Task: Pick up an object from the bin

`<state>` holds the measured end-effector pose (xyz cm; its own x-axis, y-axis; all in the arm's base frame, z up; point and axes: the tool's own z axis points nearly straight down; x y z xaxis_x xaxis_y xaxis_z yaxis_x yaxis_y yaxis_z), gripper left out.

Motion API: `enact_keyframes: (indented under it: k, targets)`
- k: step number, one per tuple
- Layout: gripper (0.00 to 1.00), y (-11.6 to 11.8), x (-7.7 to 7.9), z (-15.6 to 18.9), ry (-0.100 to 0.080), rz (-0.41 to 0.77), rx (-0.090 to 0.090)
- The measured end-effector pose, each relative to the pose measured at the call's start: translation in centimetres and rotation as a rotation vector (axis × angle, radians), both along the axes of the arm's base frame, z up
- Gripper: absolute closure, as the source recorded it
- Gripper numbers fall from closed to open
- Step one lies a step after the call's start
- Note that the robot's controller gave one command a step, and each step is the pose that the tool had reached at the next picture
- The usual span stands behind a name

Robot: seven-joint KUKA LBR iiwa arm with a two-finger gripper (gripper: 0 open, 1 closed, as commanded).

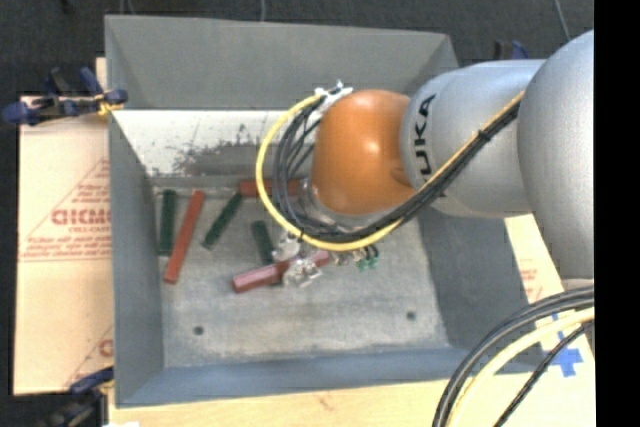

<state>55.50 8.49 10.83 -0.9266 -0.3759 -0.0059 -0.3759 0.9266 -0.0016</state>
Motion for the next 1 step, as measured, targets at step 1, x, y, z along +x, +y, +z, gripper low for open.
enact_keyframes:
  k: [1]
  targets:
    - [1.0, -0.44, -0.79, 5.13, 0.009, 0.032, -0.002]
